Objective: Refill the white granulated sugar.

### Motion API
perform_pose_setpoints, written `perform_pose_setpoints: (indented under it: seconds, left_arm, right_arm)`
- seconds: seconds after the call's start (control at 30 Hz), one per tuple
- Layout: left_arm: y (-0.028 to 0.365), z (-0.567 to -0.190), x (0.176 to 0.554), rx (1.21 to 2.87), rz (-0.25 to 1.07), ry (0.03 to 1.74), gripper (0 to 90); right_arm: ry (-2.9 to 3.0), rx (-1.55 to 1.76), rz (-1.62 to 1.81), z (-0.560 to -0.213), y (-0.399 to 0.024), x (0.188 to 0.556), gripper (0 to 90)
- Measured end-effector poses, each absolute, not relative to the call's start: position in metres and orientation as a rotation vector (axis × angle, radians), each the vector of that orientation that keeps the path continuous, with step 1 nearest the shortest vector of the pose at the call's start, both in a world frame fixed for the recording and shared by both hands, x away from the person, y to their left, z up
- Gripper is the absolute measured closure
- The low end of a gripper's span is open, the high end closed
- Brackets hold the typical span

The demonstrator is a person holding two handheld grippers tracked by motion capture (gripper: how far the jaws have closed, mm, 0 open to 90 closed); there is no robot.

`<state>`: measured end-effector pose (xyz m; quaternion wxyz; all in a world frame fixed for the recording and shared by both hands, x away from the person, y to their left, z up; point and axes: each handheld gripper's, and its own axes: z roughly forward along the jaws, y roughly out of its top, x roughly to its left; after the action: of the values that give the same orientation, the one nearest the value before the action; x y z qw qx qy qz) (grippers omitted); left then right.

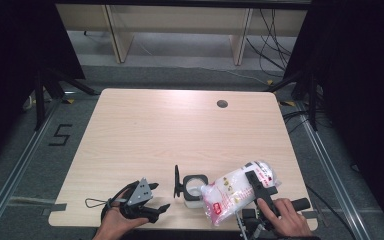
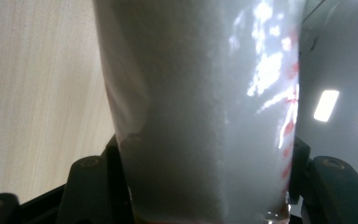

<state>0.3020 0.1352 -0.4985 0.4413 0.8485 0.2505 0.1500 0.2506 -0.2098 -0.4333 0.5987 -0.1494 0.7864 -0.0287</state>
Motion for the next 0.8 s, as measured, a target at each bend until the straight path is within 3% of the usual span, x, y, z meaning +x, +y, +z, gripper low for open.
perform_pose_setpoints:
  seconds: [0.8]
  left_arm:
    - [0.1361, -0.4972, 0.3021, 2.120, 0.378, 0.616, 23.7]
  right_arm:
    - [1.793, -0.406, -0.132, -0.4294, -0.2056, 0.2479, 41.6]
